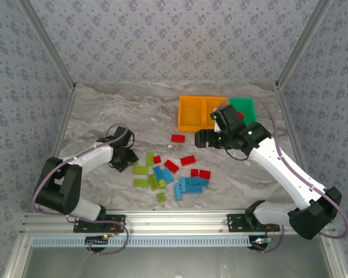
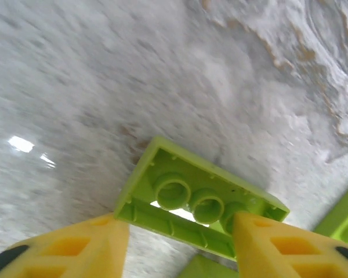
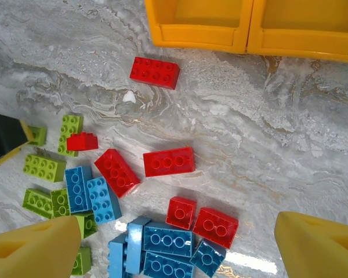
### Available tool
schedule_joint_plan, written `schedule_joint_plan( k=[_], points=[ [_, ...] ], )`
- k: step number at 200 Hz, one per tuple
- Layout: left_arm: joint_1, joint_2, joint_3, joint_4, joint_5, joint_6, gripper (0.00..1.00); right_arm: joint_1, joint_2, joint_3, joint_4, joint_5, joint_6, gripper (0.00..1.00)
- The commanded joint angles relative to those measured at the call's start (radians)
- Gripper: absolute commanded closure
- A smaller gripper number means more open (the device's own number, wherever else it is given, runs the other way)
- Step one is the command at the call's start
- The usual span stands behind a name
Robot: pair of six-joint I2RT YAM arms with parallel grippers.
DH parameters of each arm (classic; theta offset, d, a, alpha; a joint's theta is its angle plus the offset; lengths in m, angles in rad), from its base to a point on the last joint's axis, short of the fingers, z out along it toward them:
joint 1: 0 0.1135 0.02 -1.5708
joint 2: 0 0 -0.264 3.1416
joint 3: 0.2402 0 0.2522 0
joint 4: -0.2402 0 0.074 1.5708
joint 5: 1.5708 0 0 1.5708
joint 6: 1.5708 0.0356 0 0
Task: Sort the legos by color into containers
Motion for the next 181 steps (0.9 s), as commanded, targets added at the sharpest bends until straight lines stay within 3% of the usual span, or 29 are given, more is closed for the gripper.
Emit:
schedule_joint_plan(
  k=[1,34,55,67,88,101,119,133,161,181],
  points=[
    [0.011,-0.032,-0.026,-0.077,-0.104,0.033,0.58,0.01,-0.017,0.004,-0.025,0.028,0.023,0.11],
    [0.017,-0.056,-0.021,-0.059,-0.078,0.065,0.62,0.014,-0.017,0.014,-0.025,0.033,0.028,0.11],
    [0.017,-0.103,-0.019,-0.007,-0.024,0.116,0.59,0.02,-0.017,0.014,-0.027,0.039,0.031,0.11],
    [0.017,-0.129,-0.012,-0.02,-0.051,0.104,0.5,0.022,-0.017,0.015,-0.027,0.041,0.032,0.11],
    [0.016,-0.158,-0.015,-0.031,-0.071,0.059,0.19,0.027,-0.017,0.014,-0.029,0.047,0.036,0.1],
    [0.018,-0.144,-0.007,-0.061,-0.078,0.007,0.11,0.028,-0.015,0.015,-0.029,0.052,0.038,0.1],
    [0.018,-0.077,0.038,-0.145,-0.087,-0.047,0.1,0.035,-0.017,0.021,-0.033,0.052,0.043,0.1],
    [0.018,-0.023,0.061,-0.182,-0.075,-0.092,0.16,0.044,-0.017,0.027,-0.04,0.059,0.047,0.1],
    [0.017,0.043,0.08,-0.144,-0.032,-0.135,0.16,0.071,-0.026,0.03,-0.059,0.099,0.053,0.1],
    [0.017,0.064,0.081,-0.092,-0.07,-0.148,0.15,0.087,-0.032,0.025,-0.07,0.12,0.058,0.1]
  ],
)
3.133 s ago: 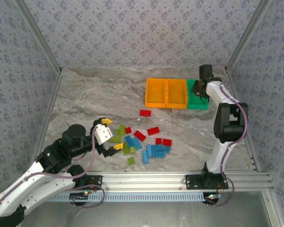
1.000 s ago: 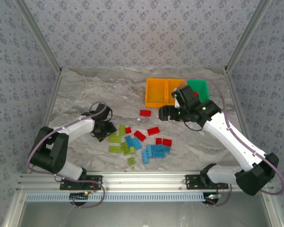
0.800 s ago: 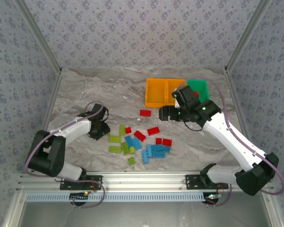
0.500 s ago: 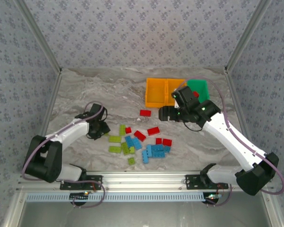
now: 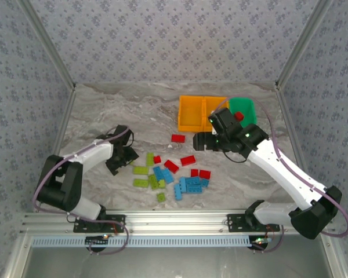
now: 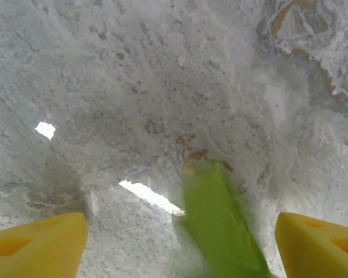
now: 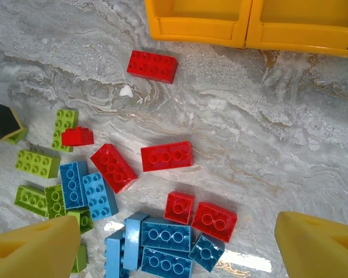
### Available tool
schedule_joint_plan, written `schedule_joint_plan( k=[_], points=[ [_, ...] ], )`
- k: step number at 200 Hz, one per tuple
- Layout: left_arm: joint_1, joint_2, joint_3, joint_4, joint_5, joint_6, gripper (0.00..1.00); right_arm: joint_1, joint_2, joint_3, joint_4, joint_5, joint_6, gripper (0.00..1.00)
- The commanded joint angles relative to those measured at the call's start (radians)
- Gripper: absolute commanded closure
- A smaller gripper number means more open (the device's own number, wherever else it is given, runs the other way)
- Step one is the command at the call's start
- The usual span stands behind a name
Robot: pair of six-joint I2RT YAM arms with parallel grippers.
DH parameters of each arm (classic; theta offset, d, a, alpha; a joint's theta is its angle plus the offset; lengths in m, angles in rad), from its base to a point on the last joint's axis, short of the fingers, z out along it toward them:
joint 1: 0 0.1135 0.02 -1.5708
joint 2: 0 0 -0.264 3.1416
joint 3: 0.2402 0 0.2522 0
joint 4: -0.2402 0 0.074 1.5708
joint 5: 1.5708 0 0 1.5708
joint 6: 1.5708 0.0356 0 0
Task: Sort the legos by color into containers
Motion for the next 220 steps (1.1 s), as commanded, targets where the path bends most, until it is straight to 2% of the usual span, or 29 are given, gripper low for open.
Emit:
schedule_joint_plan(
  k=[1,30,65,82,92,115,126,150,161,169,183,220],
  points=[
    [0.007,0.022,0.026,0.004,-0.024,-0.07,0.15,0.02,-0.027,0.024,-0.046,0.052,0.023,0.1],
    [0.008,0.064,0.047,0.016,-0.036,-0.056,0.23,0.031,-0.028,0.024,-0.054,0.062,0.02,0.1],
    [0.011,0.093,0.045,0.026,-0.024,-0.048,0.54,0.034,-0.031,0.024,-0.059,0.078,0.015,0.1],
    [0.01,0.074,0.03,0.043,-0.002,-0.029,0.59,0.035,-0.03,0.021,-0.057,0.079,0.015,0.1],
    [0.01,0.053,0.025,0.045,0.021,-0.002,0.53,0.036,-0.03,0.019,-0.054,0.081,0.014,0.1],
    [-0.01,-0.049,0.022,-0.036,-0.02,0.034,0.17,0.038,-0.032,0.014,-0.056,0.084,0.014,0.1],
    [-0.019,-0.121,0.013,-0.108,-0.064,0.03,0.07,0.039,-0.032,0.012,-0.054,0.086,0.014,0.1],
    [-0.083,-0.293,-0.03,-0.179,-0.132,0.041,0.02,0.041,-0.032,0.007,-0.041,0.083,0.013,0.09],
    [-0.115,-0.352,-0.061,-0.166,-0.109,0.061,0.01,0.04,-0.029,0.002,-0.026,0.079,0.013,0.1],
    [-0.119,-0.377,-0.081,-0.147,-0.052,0.079,0.01,0.041,-0.024,0.003,-0.017,0.074,0.01,0.09],
    [-0.135,-0.383,-0.1,-0.137,0.01,0.099,0.01,0.041,-0.009,0.015,-0.022,0.067,0.006,0.09],
    [-0.145,-0.325,-0.142,-0.133,-0.06,0.079,0.01,0.048,0.001,0.031,-0.04,0.063,0.0,0.09]
  ],
)
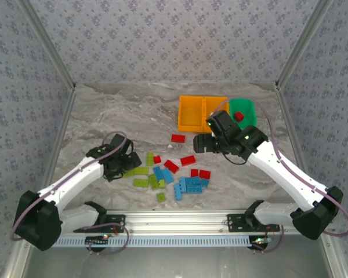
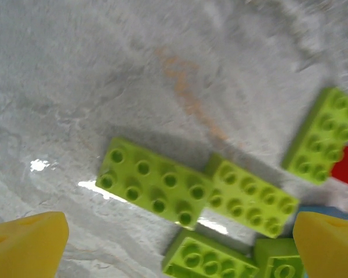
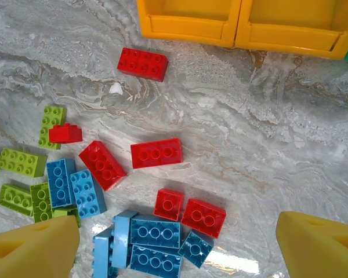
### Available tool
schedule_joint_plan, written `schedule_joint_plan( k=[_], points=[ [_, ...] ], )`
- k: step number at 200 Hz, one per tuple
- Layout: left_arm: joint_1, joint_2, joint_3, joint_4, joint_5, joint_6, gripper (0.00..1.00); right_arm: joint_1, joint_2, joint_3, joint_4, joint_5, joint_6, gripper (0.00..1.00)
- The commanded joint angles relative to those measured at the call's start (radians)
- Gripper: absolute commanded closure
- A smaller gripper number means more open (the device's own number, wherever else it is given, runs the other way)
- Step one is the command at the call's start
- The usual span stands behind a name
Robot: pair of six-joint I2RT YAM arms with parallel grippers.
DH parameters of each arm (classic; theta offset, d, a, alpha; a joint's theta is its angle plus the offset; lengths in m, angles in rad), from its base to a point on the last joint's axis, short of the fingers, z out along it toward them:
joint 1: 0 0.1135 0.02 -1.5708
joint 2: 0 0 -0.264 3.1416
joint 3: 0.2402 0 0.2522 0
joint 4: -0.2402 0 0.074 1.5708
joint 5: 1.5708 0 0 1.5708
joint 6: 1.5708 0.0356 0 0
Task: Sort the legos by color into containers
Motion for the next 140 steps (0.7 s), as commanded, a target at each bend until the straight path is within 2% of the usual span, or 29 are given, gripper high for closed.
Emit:
schedule_joint_plan(
  k=[1,41,59,81,116,131,140],
  points=[
    [-0.001,0.03,-0.038,-0.014,-0.017,0.008,0.01,0.012,0.007,0.031,-0.017,0.004,-0.005,0.1],
    [0.014,0.098,-0.084,0.117,0.064,0.019,0.03,0.015,-0.005,0.03,-0.033,0.021,-0.007,0.09],
    [0.017,0.123,-0.102,0.139,0.066,0.009,0.1,0.015,-0.005,0.028,-0.036,0.02,-0.004,0.09],
    [0.05,0.132,-0.135,0.151,0.053,-0.004,0.23,0.018,-0.004,0.026,-0.035,0.017,0.0,0.09],
    [0.109,0.123,-0.173,0.167,0.046,0.015,0.3,0.022,-0.001,0.033,-0.032,0.016,0.001,0.09],
    [0.113,0.118,-0.17,0.153,0.049,0.032,0.29,0.025,0.001,0.035,-0.031,0.02,0.003,0.09],
    [0.113,0.115,-0.168,0.142,0.045,0.04,0.23,0.026,0.004,0.035,-0.03,0.018,0.005,0.09]
  ],
)
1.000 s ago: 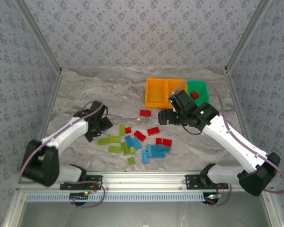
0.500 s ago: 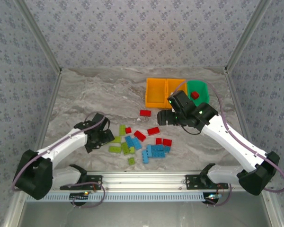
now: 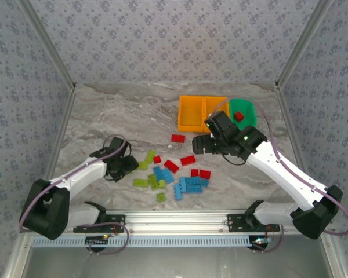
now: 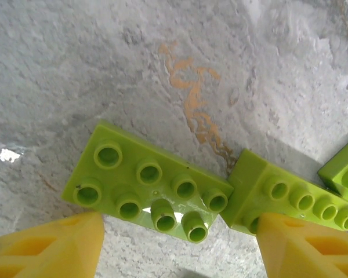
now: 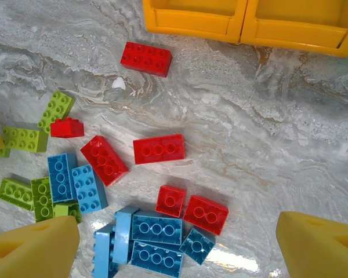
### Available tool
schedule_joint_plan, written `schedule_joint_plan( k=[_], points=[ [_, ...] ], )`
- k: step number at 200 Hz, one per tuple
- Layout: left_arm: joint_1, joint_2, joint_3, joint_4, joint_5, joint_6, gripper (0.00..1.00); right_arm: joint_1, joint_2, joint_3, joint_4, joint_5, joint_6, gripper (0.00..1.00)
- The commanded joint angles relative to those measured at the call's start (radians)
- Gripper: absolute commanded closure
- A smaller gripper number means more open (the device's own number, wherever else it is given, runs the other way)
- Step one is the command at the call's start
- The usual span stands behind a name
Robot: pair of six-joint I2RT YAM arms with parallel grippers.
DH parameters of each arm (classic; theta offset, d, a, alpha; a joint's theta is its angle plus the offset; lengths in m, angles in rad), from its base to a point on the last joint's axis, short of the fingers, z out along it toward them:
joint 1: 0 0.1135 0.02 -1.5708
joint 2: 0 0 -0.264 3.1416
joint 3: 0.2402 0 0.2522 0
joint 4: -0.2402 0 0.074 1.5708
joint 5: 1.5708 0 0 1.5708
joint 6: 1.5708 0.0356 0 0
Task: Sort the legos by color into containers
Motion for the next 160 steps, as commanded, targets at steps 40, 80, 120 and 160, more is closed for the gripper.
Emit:
schedule_joint_plan(
  k=[40,80,120,160],
  points=[
    [0.015,-0.087,-0.066,-0.059,-0.032,0.019,0.14,0.02,0.023,0.045,-0.026,0.015,0.008,0.09],
    [-0.021,-0.273,-0.005,-0.095,-0.042,-0.078,0.08,0.025,0.037,0.056,-0.032,0.025,0.004,0.09],
    [-0.103,-0.228,-0.01,0.012,-0.044,-0.596,0.05,0.038,0.052,0.061,-0.021,0.018,0.008,0.09],
    [-0.122,-0.069,0.158,-0.018,-0.089,-0.797,0.01,0.062,0.044,0.062,-0.044,0.043,0.008,0.09]
  ],
)
